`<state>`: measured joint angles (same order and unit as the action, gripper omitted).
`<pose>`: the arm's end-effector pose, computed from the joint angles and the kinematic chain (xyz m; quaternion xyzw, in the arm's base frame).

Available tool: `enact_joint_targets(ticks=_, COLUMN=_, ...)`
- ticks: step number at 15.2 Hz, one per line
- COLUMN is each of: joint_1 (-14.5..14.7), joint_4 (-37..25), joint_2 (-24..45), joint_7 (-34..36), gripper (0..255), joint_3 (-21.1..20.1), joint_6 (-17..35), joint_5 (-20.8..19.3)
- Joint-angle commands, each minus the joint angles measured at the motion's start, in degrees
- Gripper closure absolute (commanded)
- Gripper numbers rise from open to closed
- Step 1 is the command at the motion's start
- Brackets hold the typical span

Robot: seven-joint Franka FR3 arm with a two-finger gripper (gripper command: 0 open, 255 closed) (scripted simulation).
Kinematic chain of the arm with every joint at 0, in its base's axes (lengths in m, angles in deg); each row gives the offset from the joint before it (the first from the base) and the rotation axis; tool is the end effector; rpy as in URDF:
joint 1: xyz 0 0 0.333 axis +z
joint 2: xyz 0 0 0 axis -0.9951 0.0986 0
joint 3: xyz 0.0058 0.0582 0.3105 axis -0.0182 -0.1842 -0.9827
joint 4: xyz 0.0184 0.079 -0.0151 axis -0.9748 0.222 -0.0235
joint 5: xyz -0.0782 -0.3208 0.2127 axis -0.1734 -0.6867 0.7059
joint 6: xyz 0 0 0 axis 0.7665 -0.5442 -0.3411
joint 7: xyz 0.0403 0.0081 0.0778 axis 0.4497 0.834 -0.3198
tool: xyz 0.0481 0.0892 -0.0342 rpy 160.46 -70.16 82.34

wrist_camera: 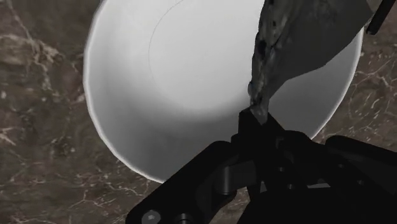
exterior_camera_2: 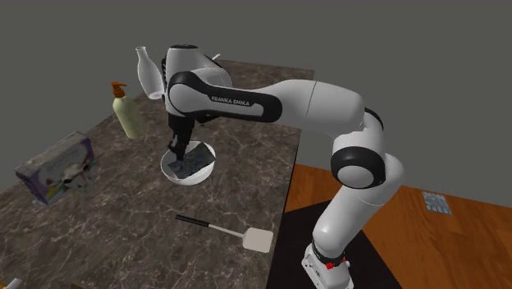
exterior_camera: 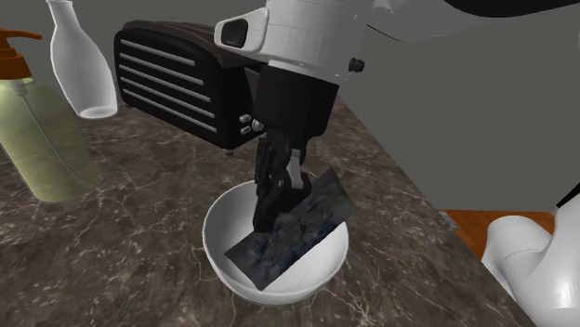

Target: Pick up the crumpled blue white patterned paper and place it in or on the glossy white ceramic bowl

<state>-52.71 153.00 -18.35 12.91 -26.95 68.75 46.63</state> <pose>0.2998 0.4356 0.6462 -0.8345 -0.5347 -0.0253 0.1304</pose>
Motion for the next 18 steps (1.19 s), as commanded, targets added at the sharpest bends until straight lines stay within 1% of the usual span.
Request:
enact_joint_targets(ticks=1, joint_1=0.1, joint_4=0.2, joint_2=0.0, joint_7=0.0, gripper=0, joint_3=-0.1, joint_6=-0.1, joint_5=0.0)
enact_joint_targets(ticks=6, joint_1=0.1, joint_4=0.1, joint_2=0.1, joint_7=0.0, gripper=0, joint_3=-0.1, joint_6=-0.1, joint_5=0.0)
enact_joint_targets(ticks=10, joint_1=-0.6, joint_4=-8.6, joint_2=1.4, joint_7=0.6, gripper=0, joint_3=0.8, joint_6=-7.6, joint_5=-0.5)
enact_joint_targets(ticks=18, joint_1=-0.6, joint_4=-8.6, joint_2=1.4, joint_7=0.6, gripper=0, joint_3=0.8, joint_6=-7.5, joint_5=-0.5)
